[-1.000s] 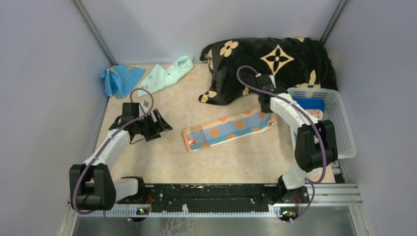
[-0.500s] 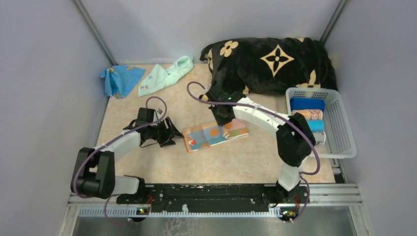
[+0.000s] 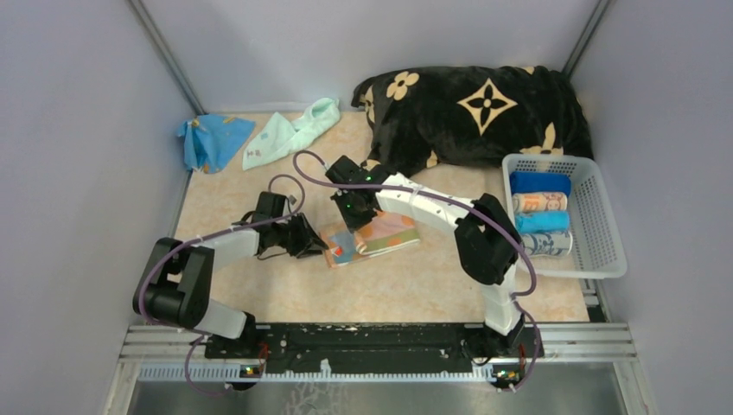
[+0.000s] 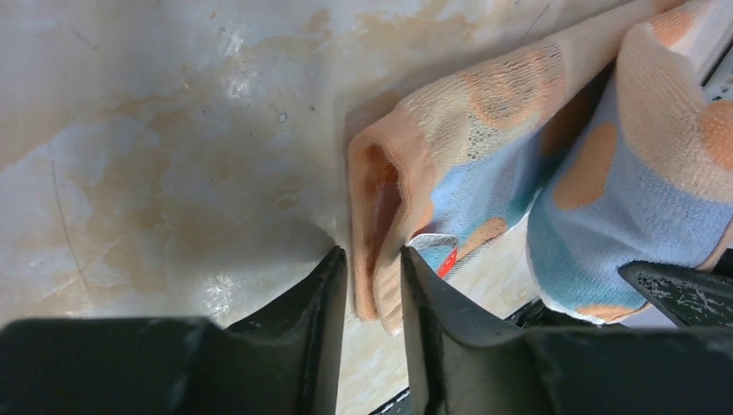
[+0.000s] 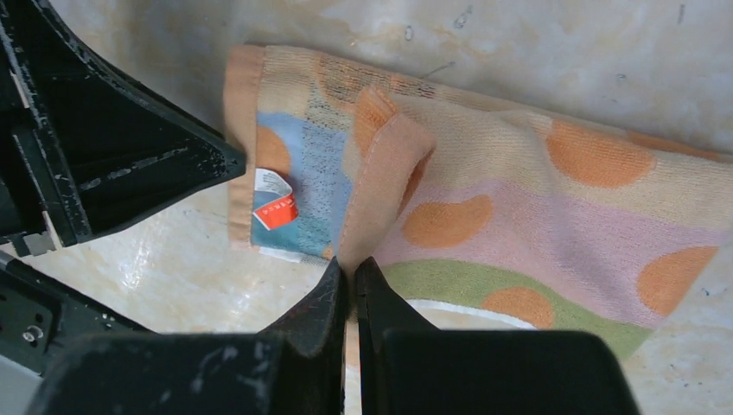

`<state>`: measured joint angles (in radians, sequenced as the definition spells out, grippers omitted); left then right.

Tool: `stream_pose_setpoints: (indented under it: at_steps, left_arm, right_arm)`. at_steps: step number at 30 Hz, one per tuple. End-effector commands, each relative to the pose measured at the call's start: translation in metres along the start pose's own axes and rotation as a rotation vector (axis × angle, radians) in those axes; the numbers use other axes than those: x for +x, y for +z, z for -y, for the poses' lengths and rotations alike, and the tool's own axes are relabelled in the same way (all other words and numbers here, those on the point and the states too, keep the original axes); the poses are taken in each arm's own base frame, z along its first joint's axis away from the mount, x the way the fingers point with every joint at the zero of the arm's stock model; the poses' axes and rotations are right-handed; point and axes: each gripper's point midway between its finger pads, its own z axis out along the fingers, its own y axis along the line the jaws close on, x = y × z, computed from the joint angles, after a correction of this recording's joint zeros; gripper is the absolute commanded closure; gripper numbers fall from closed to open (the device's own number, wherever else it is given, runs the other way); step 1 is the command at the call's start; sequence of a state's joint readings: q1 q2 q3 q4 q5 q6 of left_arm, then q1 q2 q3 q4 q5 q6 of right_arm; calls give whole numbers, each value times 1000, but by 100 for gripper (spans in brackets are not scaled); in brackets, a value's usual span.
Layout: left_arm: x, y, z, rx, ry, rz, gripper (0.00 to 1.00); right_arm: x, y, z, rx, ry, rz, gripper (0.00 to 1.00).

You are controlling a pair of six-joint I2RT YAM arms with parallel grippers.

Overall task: Roll the towels
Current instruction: Fold the towel at the center of the board.

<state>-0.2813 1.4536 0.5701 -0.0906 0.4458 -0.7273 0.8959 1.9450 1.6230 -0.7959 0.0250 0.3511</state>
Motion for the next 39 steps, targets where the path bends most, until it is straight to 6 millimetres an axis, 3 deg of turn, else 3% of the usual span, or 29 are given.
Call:
stream_pose_setpoints:
  at_steps: [1, 8, 18, 26, 39]
  left_arm:
    - [2, 7, -4, -8, -1, 9, 67]
    - [5, 10, -6, -13, -1, 5, 75]
    - [11, 15, -9, -27, 1, -7, 83]
    - [9, 13, -9, -37, 6, 5, 84]
    - [10, 12, -11, -51, 11, 9, 84]
  right_arm:
    - [-16, -2, -26, -63, 12, 31, 100]
    - [-9, 16, -39, -90, 21, -17, 100]
    - [-8, 23, -56, -122, 22, -34, 100]
    - [-15, 13, -55, -108, 29, -2, 100]
    - [-6, 46, -67, -147, 48, -40, 95]
